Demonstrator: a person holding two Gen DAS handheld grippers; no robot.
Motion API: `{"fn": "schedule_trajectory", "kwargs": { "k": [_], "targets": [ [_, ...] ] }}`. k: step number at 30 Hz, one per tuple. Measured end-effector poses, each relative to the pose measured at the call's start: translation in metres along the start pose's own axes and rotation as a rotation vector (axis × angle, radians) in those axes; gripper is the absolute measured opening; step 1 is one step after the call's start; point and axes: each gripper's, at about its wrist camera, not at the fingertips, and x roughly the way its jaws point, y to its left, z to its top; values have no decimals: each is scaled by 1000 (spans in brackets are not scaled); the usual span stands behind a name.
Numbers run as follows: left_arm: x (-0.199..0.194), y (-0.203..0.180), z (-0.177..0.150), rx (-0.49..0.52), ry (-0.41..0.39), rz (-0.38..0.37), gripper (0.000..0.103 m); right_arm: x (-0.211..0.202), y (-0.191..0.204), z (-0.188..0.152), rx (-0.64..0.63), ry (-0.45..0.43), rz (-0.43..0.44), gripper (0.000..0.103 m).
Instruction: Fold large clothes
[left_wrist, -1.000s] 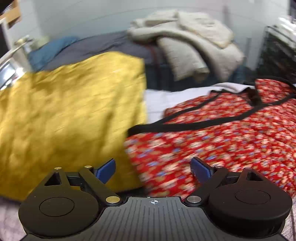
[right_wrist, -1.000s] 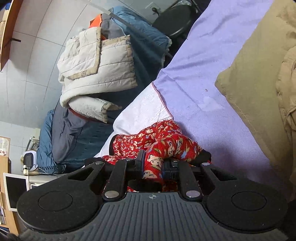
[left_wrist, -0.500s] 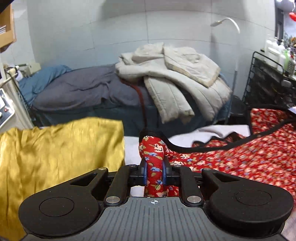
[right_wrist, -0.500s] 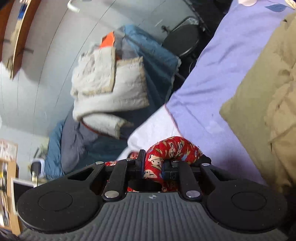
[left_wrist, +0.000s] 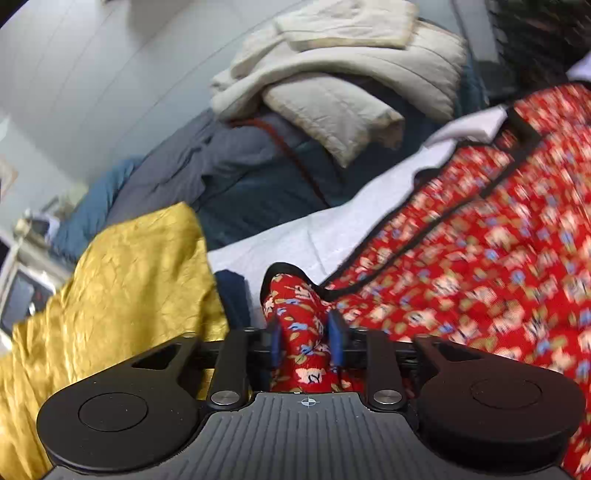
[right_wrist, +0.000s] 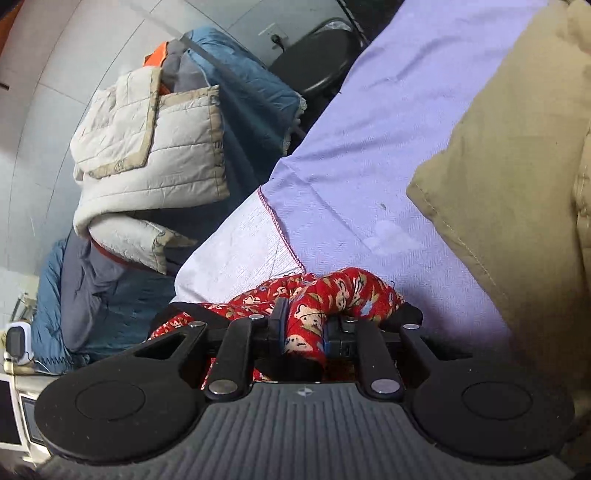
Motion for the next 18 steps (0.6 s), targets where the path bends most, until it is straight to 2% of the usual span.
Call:
{"fn": "schedule_trajectory", "kwargs": {
  "k": [1,4,5,7,8,9,11,14,16,18],
  "targets": [
    [-1,5,2,-32,5,9,102,0,-1,1,-2,3,3,20],
    [-14,24,7,-98,-39,24,103,-6,-1,3,23,6,28,24],
    [-21,29,8,-114,-60,30,103,-11,-2,4,42,3,52,31],
    [-41,39,11,-144,-107,30,103,-21,-5,5,95,-21,120,55],
    [-51,43,12,-160,-127,20,103,-28,-7,5,124,-48,161,77],
    [-61,46,12,-175,-147,8,103,-37,-8,6,149,-85,193,89],
    [-83,49,13,-195,-191,-11,103,-54,-6,8,156,-157,158,92],
    [-115,43,7,-194,-249,-57,103,-78,4,5,58,-204,155,92],
    [-130,31,-1,-180,-279,-104,103,-91,18,-10,-77,-204,147,92],
    [-142,16,-12,-169,-287,-144,103,-100,38,-36,-281,-179,108,92]
  ]
}}
